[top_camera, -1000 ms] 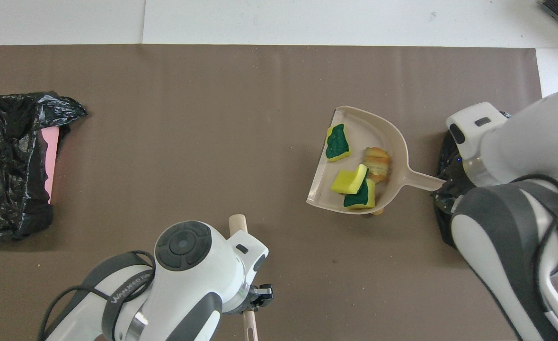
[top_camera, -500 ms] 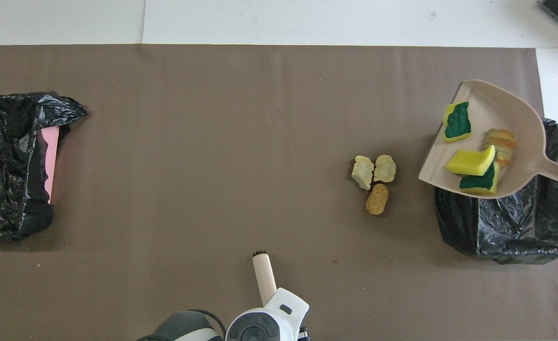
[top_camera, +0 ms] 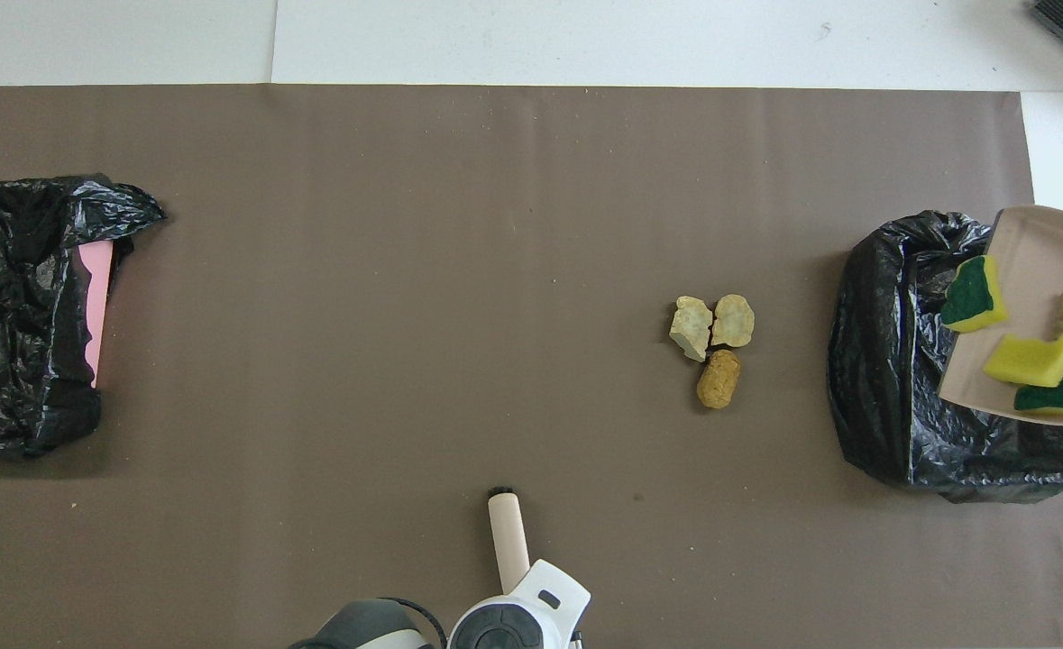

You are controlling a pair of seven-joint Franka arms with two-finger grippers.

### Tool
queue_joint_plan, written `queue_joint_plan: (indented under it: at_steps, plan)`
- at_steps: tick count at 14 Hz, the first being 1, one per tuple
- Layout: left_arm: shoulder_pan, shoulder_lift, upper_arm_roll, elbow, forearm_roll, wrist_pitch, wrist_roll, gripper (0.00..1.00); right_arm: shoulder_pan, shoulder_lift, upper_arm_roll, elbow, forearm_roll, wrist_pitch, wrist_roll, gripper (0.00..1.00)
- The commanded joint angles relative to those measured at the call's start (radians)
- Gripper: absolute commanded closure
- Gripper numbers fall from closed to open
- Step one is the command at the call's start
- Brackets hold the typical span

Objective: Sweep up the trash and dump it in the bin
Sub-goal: 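Carry the dustpan to the black bag with the right gripper, then tip the dustpan over the bag while the left gripper sets the brush down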

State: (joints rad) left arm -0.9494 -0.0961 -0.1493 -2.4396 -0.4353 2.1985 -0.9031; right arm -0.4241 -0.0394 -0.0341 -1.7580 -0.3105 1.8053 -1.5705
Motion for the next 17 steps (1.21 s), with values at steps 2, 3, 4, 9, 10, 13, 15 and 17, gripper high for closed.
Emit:
queue_joint_plan:
  at_steps: [2,3,4,9,10,13,15,17]
  plan:
    - [-0.014,0.016,0.014,-0.001,0.018,0.018,0.090,1.00,-0.007,-0.010,0.011,-0.053,-0.154,0.091,-0.094,1.00]
    - [-0.008,0.016,0.016,0.001,0.018,0.014,0.134,1.00,-0.008,-0.007,0.011,-0.066,-0.174,0.100,-0.097,1.00]
    - [-0.002,0.012,0.017,0.005,0.018,0.006,0.166,0.90,-0.007,-0.004,0.011,-0.083,-0.209,0.114,-0.115,1.00]
    - [0.099,-0.014,0.024,0.101,0.020,-0.124,0.184,0.00,0.036,0.001,0.023,-0.116,-0.409,0.218,-0.175,1.00]
    - [0.130,-0.014,0.024,0.149,0.038,-0.178,0.184,0.00,0.042,0.004,0.023,-0.121,-0.441,0.238,-0.175,1.00]
    - [0.236,-0.043,0.025,0.276,0.124,-0.304,0.194,0.00,0.074,0.018,0.025,-0.103,-0.568,0.249,-0.174,1.00]
    - [0.319,-0.080,0.025,0.335,0.171,-0.365,0.269,0.00,0.082,0.013,0.025,-0.077,-0.581,0.235,-0.163,1.00]
    - [0.404,-0.068,0.025,0.446,0.207,-0.468,0.392,0.00,0.082,-0.014,0.029,-0.043,-0.559,0.211,-0.131,1.00]
